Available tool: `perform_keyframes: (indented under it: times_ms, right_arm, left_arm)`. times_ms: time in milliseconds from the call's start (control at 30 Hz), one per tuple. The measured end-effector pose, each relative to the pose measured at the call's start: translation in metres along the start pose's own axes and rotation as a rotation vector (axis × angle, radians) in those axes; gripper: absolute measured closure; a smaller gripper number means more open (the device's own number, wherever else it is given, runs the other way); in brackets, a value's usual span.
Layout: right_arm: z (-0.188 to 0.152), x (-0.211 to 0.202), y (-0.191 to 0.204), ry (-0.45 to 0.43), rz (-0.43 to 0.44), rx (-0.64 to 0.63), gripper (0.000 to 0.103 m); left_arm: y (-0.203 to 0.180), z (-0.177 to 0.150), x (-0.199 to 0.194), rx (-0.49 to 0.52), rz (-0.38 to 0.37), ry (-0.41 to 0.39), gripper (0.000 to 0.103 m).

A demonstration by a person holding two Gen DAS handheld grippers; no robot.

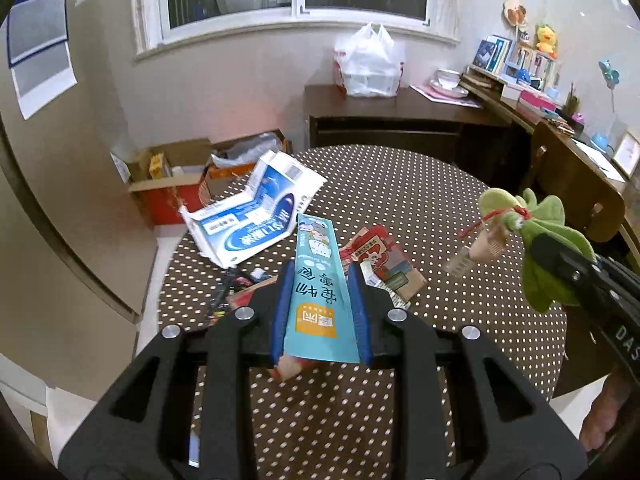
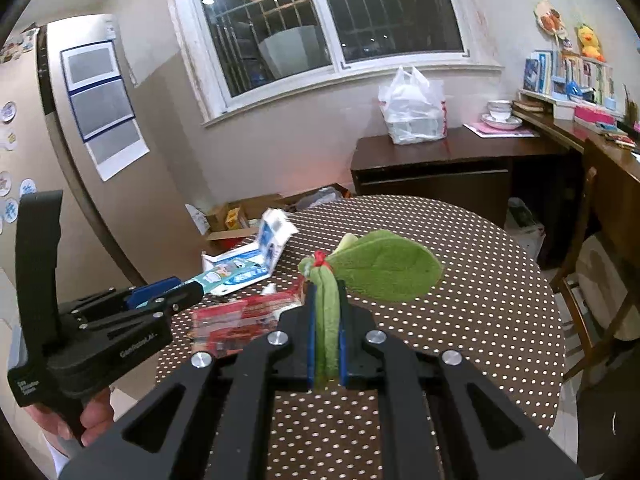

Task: Collect trash
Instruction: 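Grasp the blue toothpaste tube with the left gripper while right holds the plush toy, then carry both items over the blue bin and open both grippers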

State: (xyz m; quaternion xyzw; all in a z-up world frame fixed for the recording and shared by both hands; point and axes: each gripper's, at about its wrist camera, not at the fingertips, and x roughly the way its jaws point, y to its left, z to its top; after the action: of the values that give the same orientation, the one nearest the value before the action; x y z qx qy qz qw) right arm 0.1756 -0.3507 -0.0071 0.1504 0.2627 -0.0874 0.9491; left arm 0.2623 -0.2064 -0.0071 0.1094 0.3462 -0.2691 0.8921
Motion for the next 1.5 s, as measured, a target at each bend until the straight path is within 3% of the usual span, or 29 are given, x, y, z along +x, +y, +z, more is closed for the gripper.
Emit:
perform_keyframes:
  times_ms: [167,567,933,1167,1467,1500]
  right_arm:
    - [0.0,-0.008,0.028,-0.01,0.048,-0.034,0.094]
    - [-0.013,-0.013,0.124,0.008,0.194,-0.143,0.094]
    - [-0.046,0.005,0.225,0.098,0.329,-0.283,0.094]
    - [-0.071,0.023,0.275,0.171,0.396,-0.35,0.094]
    - [-0.108,0.058,0.305,0.304,0.413,-0.387,0.094]
    - [-0.112,0.063,0.306,0.317,0.41,-0.392,0.094]
  left_arm:
    - [0.019,-0.012,-0.025,-0.029,0.035,-0.023,0.075]
    - [0.107,-0.062,-0.076,-0.191,0.162,-0.029,0.075]
    - [0.191,-0.118,-0.118,-0.342,0.283,-0.025,0.075]
    - [0.231,-0.157,-0.119,-0.436,0.348,0.041,0.075]
    - [0.257,-0.191,-0.092,-0.473,0.383,0.154,0.076]
    - [0.26,-0.194,-0.089,-0.468,0.389,0.162,0.067]
